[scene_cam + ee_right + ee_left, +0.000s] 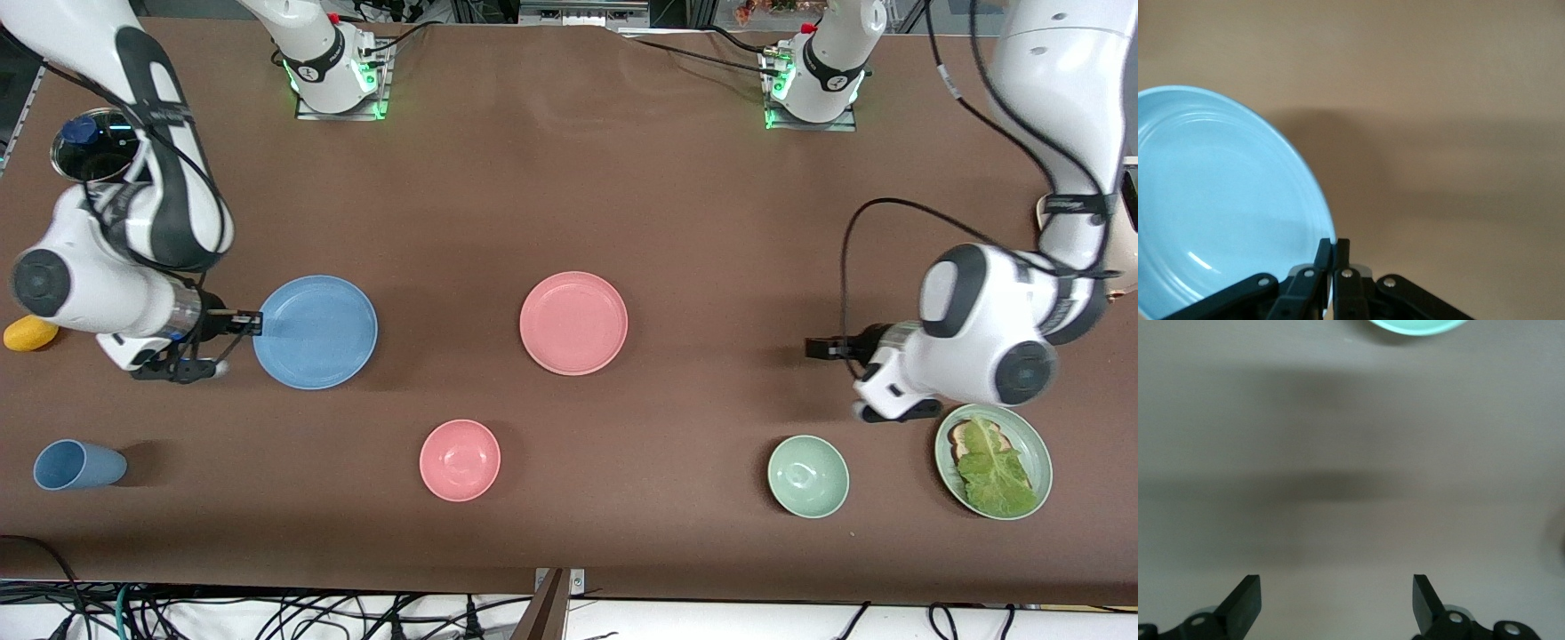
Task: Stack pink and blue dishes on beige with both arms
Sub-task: 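Release the pink plate with the left gripper while the right gripper grips the blue plate, then slide the blue plate onto the pink plate with the right gripper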
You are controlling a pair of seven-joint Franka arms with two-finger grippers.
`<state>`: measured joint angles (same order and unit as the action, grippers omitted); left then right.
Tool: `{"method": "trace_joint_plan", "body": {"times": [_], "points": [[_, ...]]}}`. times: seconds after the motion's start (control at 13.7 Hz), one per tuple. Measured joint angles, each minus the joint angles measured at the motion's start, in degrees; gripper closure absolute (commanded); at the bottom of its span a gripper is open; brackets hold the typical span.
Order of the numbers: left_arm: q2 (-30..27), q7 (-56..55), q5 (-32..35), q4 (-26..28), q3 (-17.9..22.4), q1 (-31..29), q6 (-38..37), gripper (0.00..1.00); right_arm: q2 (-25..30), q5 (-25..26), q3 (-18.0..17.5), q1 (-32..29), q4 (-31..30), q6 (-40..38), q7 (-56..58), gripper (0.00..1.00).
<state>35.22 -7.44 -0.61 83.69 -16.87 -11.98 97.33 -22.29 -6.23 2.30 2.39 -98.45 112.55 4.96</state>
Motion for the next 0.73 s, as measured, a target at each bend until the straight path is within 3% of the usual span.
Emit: {"method": "trace_joint_plan", "body": {"times": [0.15,0.51,0.73], "points": [[-1.34,4.43,1.46,-0.07,0.00,-2.77,-1.76,0.00,0.22,-1.05,-0.28,2.35,3.33,-2.50,-1.00,1.00],[-8.34,11.12,4.32,-0.43,0.69,-5.40,-6.12,0.00,-1.01,-2.42,-0.86,13.61,4.49,-2.42,-14.98,1.00],[-15.26,11.75,3.52,-0.28,8.99,1.04,-8.20,0.00,-3.12,-2.47,-1.06,22.87,5.13,-0.32,-29.04,1.00]]}}
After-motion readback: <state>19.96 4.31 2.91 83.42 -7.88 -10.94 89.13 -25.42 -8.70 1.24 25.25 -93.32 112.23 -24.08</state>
